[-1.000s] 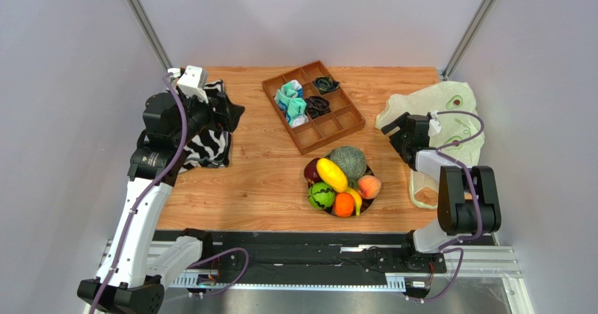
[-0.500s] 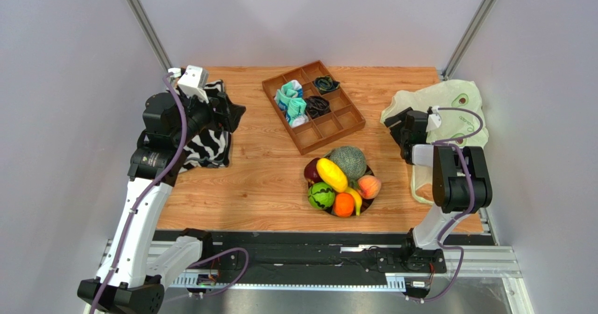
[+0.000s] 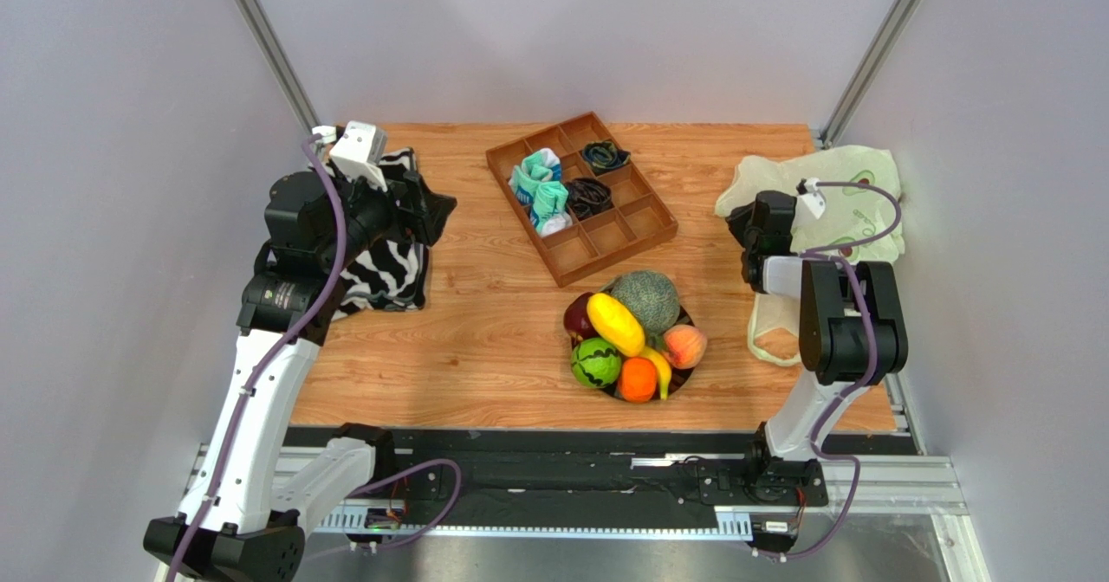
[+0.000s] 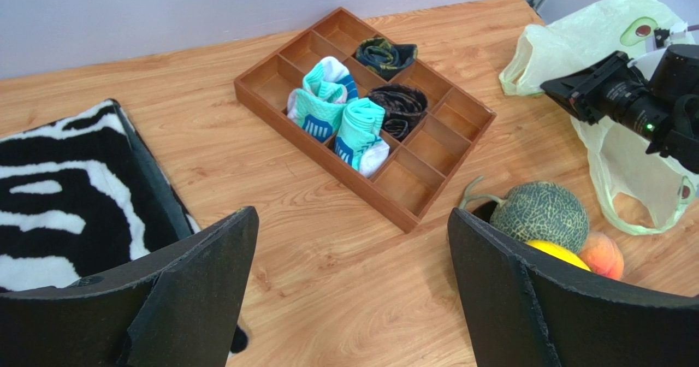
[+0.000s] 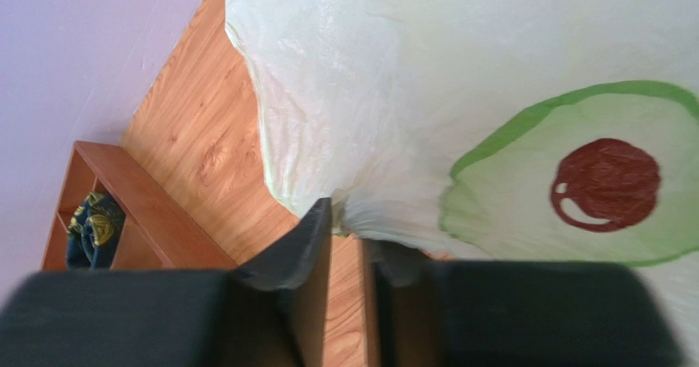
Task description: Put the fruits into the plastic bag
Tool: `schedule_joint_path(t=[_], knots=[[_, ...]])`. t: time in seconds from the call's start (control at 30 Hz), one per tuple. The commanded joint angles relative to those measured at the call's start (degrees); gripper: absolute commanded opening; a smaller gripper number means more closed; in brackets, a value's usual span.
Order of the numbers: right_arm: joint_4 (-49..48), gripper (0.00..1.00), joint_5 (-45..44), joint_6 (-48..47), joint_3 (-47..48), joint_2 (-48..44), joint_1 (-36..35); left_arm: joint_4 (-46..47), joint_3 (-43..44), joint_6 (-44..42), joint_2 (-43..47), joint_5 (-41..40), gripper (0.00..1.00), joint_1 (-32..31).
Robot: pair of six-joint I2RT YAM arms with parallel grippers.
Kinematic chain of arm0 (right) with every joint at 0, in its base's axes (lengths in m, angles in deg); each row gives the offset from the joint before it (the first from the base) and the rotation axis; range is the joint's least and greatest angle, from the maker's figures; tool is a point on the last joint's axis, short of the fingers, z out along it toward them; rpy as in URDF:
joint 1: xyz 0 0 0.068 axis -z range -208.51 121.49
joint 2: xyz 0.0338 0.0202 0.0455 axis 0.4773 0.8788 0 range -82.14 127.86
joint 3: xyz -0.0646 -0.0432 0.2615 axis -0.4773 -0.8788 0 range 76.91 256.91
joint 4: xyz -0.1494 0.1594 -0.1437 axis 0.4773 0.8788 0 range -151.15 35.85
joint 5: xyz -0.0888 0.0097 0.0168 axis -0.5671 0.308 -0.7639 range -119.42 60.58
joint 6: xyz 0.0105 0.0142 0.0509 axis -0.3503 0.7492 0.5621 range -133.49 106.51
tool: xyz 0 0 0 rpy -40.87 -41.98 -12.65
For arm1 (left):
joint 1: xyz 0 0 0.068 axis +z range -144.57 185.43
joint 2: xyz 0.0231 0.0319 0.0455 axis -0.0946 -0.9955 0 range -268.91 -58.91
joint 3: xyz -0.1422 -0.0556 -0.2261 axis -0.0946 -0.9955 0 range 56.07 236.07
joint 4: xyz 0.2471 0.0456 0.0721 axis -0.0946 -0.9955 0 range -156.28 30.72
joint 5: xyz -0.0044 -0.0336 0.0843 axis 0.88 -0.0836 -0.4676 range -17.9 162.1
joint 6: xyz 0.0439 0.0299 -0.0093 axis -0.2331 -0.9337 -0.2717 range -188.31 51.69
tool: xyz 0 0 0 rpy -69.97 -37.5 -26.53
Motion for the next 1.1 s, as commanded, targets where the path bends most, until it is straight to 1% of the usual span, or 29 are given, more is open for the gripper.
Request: schedule_joint_path(t=[0.0,0.03,0.07,0.1,0.17,0.2,0.27,0.33,0.37,0.4,0.47,0.5,0.57,0.6,0.67,0.7,0.73,0.77,0.8,0.87,0.9,0.97,1.03,1.07], knots=[[-2.38,0.14,-1.79,-2.71,2.77,-0.93,0.44,2.87,-0.29,0.72,0.23,2.03,0.94,-0.13],[-2.46,0.05,-1.09,-2.71,2.34,-1.73,0.44,3.22,-0.29,0.64,0.32,2.47,0.94,-0.13],[-2.29,0.01,0.31,-2.63,2.07,-2.6,0.44,3.4,-0.29,0.64,0.15,3.52,0.94,-0.13],[-1.24,0.0,0.76,-1.84,1.72,-3.57,0.44,3.66,-0.47,0.55,0.23,3.88,0.94,-0.13],[1.04,0.0,2.68,-1.05,1.54,-7.17,0.44,4.36,-0.56,0.37,0.23,5.8,0.93,-0.13],[3.75,0.0,3.48,-0.52,1.45,-8.75,0.44,4.71,-0.82,0.29,0.23,6.34,0.93,-0.13],[6.06,0.0,6.02,0.01,0.93,-13.76,0.35,5.68,-1.0,0.28,0.06,7.74,0.93,-0.22],[9.31,0.0,7.26,1.32,0.23,-17.27,0.35,6.91,-1.35,0.37,-0.21,10.47,0.92,-0.48],[10.45,0.0,8.48,1.59,-0.3,-21.38,0.35,7.26,-1.44,0.29,-0.64,11.0,0.91,-1.0],[12.63,0.0,9.02,1.85,-0.57,-23.25,0.35,7.44,-1.44,0.11,-0.73,11.61,0.91,-1.62],[14.76,0.0,10.24,3.08,-1.53,-29.12,0.35,7.62,-1.35,-1.47,-1.61,11.27,0.91,-5.04],[15.9,0.0,10.77,3.43,-1.97,-31.07,0.26,7.62,-1.0,-2.78,-1.96,11.09,0.91,-8.18],[17.05,0.0,13.4,4.32,-2.5,-34.15,0.0,7.44,-0.38,-4.19,-3.45,10.13,0.91,-11.71],[18.62,0.0,13.94,4.75,-2.94,-36.86,-0.35,7.27,0.58,-5.33,-4.07,9.86,0.91,-15.13],[20.21,0.0,16.4,5.98,-3.38,-39.34,-0.61,6.57,1.81,-6.21,-6.08,8.9,0.91,-18.4],[20.65,0.0,17.45,6.42,-4.25,-41.53,-0.79,6.48,2.95,-6.92,-6.79,8.72,0.91,-21.37],[20.74,0.0,19.37,6.95,-4.87,-42.85,-0.88,6.47,3.57,-7.36,-7.41,8.37,0.91,-22.97],[21.09,0.0,20.09,8.0,-5.31,-43.82,-1.05,6.39,4.18,-7.97,-8.63,6.97,0.91,-24.55],[21.53,0.0,20.62,8.44,-6.27,-45.92,-1.23,6.3,5.58,-9.54,-9.34,6.26,0.92,-27.61],[22.23,0.0,22.28,9.15,-6.81,-47.61,-1.32,6.12,7.34,-10.09,-11.88,4.51,0.92,-30.53],[22.85,0.0,23.08,9.15,-6.9,-48.4,-1.41,6.12,9.01,-12.17,-13.03,4.15,0.92,-32.89],[23.81,0.0,25.19,8.45,-5.76,-49.46,-1.41,6.91,11.64,-12.81,-16.62,2.4,0.93,-35.01],[26.44,0.0,25.28,5.56,-4.09,-49.55,-1.49,7.18,13.85,-13.6,-19.53,2.13,0.93,-37.21],[27.41,0.0,24.5,3.81,-1.39,-49.46,-1.49,7.18,14.99,-13.78,-22.5,2.39,0.93,-37.66]])
